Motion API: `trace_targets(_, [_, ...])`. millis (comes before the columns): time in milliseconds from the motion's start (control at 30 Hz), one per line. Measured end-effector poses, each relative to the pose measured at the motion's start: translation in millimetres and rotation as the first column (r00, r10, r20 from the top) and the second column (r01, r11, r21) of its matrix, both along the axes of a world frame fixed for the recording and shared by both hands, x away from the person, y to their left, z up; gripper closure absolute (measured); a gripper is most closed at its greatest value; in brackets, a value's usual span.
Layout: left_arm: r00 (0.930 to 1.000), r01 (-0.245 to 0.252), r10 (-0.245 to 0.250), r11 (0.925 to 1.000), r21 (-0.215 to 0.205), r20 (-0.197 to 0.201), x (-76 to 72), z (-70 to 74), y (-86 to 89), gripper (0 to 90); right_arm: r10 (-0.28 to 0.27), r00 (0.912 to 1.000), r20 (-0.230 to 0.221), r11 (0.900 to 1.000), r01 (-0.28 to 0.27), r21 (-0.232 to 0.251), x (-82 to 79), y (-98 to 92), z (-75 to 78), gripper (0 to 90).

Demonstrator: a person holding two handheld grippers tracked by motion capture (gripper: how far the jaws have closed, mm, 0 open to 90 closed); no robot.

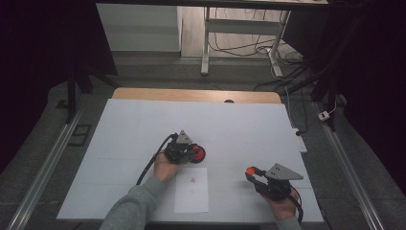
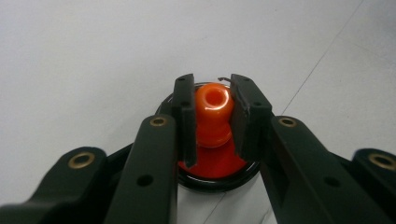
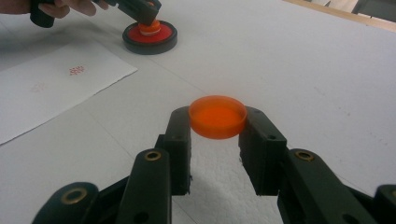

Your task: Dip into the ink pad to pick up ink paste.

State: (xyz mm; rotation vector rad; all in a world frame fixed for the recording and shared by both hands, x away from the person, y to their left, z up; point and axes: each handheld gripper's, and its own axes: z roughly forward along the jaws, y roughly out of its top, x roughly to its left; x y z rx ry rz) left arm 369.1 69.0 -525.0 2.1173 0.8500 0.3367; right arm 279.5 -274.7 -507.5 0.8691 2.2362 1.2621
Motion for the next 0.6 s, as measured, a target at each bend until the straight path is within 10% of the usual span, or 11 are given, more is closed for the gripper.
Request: trace_targets(600, [0.9999, -0.011, 0.011, 0.9999, -0.008, -0.003, -0.5, -0.7, -0.2, 73.1, 0.0, 1.0, -0.002, 1.0, 0.0, -0.001, 0.2, 0.1, -0.5, 64.6])
